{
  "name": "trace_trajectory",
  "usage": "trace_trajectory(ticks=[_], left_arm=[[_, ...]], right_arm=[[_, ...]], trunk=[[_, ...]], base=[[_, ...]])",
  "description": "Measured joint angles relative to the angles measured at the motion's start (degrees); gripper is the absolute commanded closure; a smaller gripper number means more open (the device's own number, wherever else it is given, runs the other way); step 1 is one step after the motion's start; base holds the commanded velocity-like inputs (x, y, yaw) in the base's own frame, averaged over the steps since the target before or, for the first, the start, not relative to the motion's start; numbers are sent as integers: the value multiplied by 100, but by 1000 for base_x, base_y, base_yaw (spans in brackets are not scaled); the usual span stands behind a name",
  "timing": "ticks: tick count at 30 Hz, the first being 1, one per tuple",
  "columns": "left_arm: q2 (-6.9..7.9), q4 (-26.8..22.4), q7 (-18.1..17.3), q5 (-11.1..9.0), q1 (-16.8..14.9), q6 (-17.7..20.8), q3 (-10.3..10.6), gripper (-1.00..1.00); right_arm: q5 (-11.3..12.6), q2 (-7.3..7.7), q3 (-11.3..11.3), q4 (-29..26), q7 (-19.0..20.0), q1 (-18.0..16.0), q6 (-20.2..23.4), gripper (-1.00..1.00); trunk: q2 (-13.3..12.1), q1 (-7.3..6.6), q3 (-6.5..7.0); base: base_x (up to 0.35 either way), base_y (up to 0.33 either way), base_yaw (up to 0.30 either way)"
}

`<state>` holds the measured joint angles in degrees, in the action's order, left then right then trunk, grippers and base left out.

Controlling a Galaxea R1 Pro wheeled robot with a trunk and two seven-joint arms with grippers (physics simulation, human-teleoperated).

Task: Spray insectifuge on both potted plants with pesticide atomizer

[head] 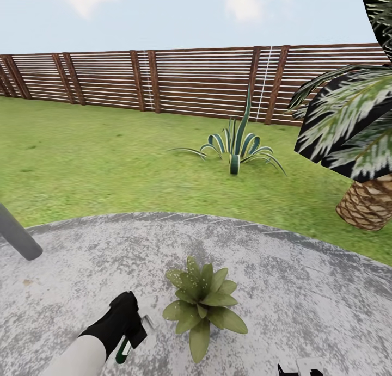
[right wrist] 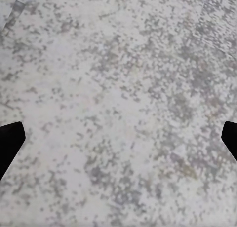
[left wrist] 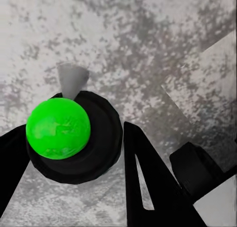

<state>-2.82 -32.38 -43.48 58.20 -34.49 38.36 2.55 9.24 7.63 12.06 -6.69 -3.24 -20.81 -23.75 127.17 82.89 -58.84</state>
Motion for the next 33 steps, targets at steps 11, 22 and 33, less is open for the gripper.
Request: trace_trajectory(ticks=[11,22,33], left_arm=[[430,581,-1,3,83,-466,-52,100],[214,294,-14,18,9,-473,-73,100],[291,332,40,1,58,-525,-454,100]], right_arm=[[-6,0,0,0,0,0,0,-100],[-7,0,0,0,1,0,-2,-100],[-16,6,0,3,10,0,0,-100]], trunk=[[0,0,0],[0,0,0],[0,0,0]], base=[[0,0,0],[0,0,0],[0,0,0]])
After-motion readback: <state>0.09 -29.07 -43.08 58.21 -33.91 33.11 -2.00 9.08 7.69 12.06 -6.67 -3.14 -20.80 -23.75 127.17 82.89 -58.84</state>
